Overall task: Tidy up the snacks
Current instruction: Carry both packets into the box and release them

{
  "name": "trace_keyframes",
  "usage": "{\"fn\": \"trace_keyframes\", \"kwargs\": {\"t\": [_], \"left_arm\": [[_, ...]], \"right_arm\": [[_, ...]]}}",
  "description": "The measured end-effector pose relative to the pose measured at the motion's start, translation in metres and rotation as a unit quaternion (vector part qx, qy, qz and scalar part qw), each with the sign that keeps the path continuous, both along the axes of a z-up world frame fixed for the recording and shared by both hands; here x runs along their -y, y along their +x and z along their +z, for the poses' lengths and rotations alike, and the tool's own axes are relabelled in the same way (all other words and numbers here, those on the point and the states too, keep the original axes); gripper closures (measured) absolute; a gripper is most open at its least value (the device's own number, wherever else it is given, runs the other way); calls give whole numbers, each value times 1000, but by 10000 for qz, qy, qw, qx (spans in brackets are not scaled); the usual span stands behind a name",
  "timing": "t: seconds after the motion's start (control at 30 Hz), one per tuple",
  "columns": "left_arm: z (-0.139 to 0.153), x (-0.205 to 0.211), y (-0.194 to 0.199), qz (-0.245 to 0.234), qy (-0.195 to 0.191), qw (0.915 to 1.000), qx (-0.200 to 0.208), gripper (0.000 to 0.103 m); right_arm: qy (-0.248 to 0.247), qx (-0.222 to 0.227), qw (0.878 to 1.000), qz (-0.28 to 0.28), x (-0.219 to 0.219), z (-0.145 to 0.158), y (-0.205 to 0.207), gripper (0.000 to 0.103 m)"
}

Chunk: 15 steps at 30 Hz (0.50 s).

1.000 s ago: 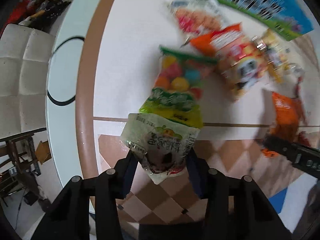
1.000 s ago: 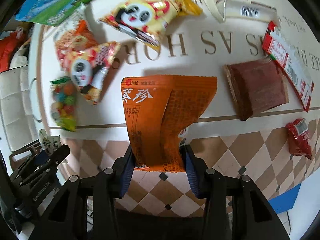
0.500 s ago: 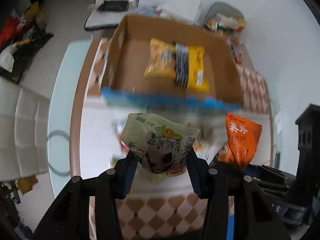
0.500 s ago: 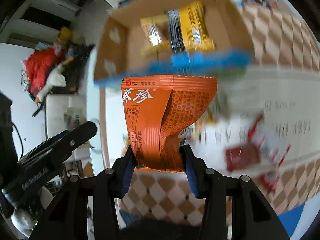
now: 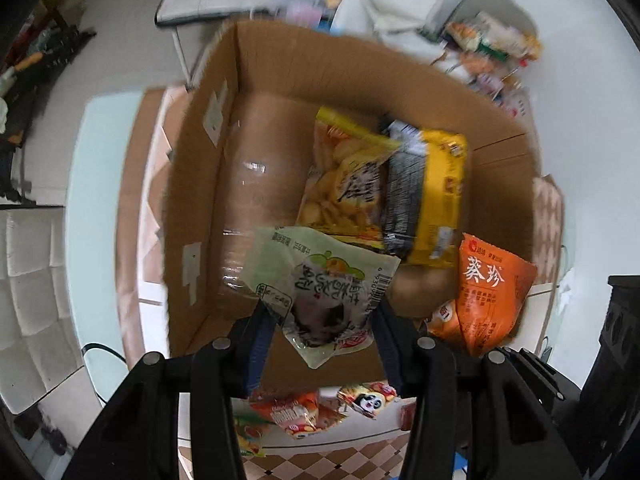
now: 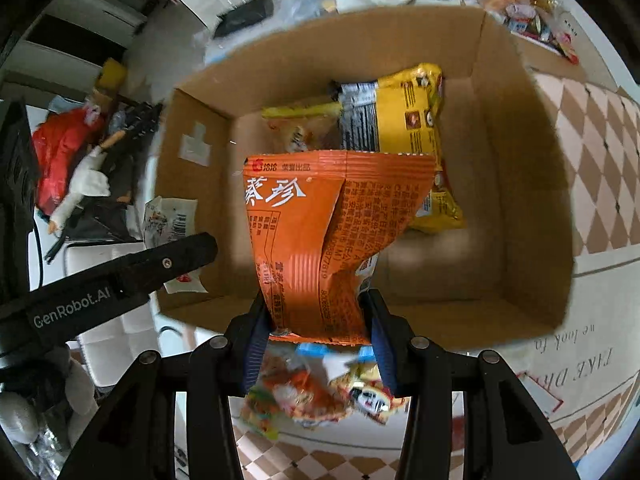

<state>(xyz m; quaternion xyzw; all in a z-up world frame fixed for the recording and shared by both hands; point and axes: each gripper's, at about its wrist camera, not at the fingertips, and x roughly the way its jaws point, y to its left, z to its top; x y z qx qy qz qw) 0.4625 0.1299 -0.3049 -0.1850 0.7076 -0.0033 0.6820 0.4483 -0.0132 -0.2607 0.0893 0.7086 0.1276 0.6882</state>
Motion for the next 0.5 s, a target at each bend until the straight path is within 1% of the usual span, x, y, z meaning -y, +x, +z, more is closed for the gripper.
{"fn": "trace_keyframes", "kwargs": {"t": [0.13,0.2,0.3,0.4,0.5], "left_arm": [[-33,-1,9,-3,-76,9991,-417,59],[-46,-1,12,29,-132,9983,-568,59],[-58,-1,12,32,-211,9972,-716,59],[-67,0,11,18,-211,9962,-845,58],[-73,0,7,75,-291,9948,-973,56]], "right_arm": [[-136,-186,9997,62,-6,-37,1,54],[-180,-269,9994,81,-8,-49,5,54],[-237,-348,9990,115,-11,-63,7,54],[-287,-430,9985,203,-13,-71,9,54],[-268,-656,9969,337,-17,-82,9,52]]}}
